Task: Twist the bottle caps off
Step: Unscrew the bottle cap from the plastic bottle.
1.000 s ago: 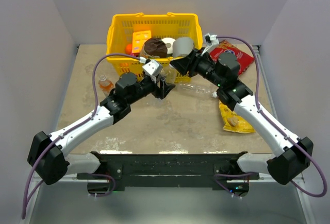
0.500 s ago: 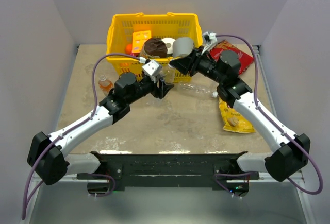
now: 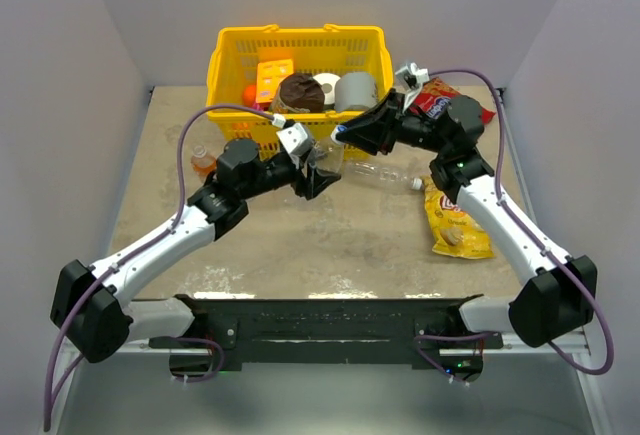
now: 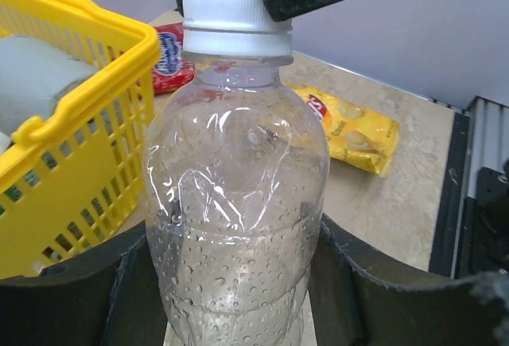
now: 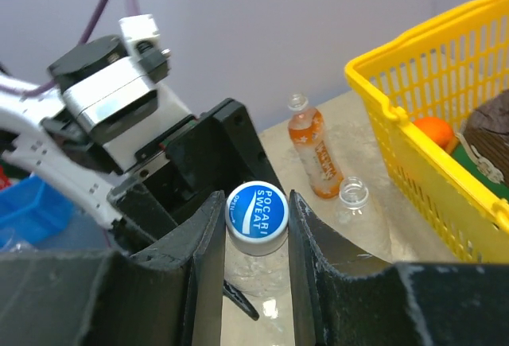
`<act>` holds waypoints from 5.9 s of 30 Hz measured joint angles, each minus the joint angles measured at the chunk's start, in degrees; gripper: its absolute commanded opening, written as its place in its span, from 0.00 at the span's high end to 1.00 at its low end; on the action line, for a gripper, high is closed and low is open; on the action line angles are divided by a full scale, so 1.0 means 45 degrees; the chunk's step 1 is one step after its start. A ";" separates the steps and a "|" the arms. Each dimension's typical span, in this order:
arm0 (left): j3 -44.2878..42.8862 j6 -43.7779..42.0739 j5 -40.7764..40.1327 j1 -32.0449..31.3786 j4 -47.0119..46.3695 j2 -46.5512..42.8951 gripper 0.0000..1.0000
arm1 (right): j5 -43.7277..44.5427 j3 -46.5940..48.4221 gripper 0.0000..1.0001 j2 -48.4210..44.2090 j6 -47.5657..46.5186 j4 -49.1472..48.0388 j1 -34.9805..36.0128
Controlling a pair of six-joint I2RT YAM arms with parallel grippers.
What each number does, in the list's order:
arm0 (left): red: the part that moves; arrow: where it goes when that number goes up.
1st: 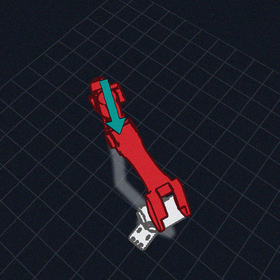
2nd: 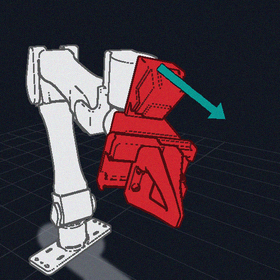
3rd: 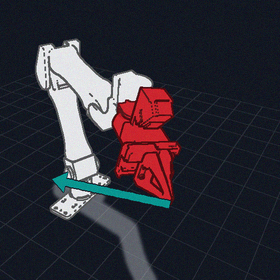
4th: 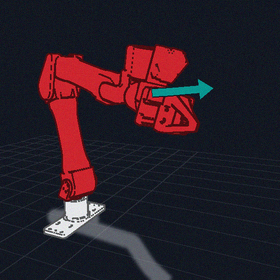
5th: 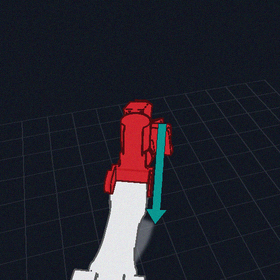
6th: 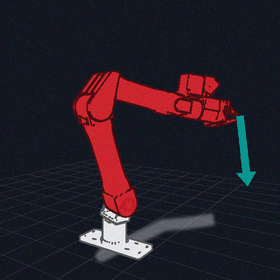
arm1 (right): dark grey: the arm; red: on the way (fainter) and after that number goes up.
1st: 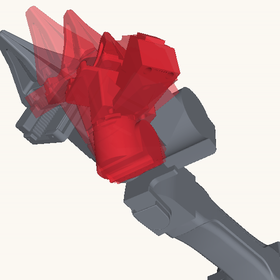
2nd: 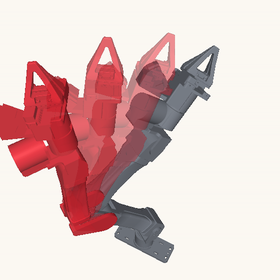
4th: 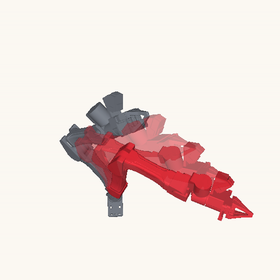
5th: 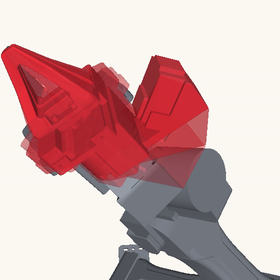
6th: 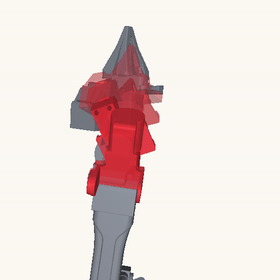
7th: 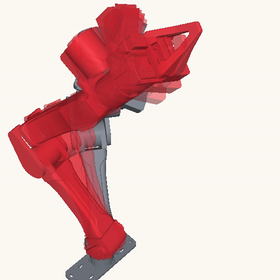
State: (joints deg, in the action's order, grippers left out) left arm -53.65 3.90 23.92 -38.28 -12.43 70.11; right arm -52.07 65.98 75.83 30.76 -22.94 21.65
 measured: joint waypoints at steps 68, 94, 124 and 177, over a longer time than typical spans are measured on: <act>0.0044 0.1239 -0.1846 -0.0408 -0.0355 0.0481 0.57 | 0.7509 -0.0185 0.37 -0.1365 -0.2059 0.3181 0.2866; 0.0049 0.1355 -0.1103 -0.0554 -0.0612 0.0695 0.60 | 0.6246 0.0709 1.00 -0.0957 -0.3206 0.3886 0.2691; 0.0141 0.1224 0.5833 -0.0704 -0.1826 0.1093 0.62 | -0.3619 0.0855 0.41 -0.1520 -0.4279 0.4260 0.0816; 0.0452 0.1073 -0.1292 -0.0763 -0.0933 0.0146 0.60 | 0.6819 -0.0219 0.61 -0.1957 -0.3643 0.3322 0.3191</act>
State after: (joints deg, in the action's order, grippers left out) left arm -51.62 8.73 18.11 -41.71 -16.62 70.76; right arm -21.39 64.99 67.02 14.37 -7.99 36.01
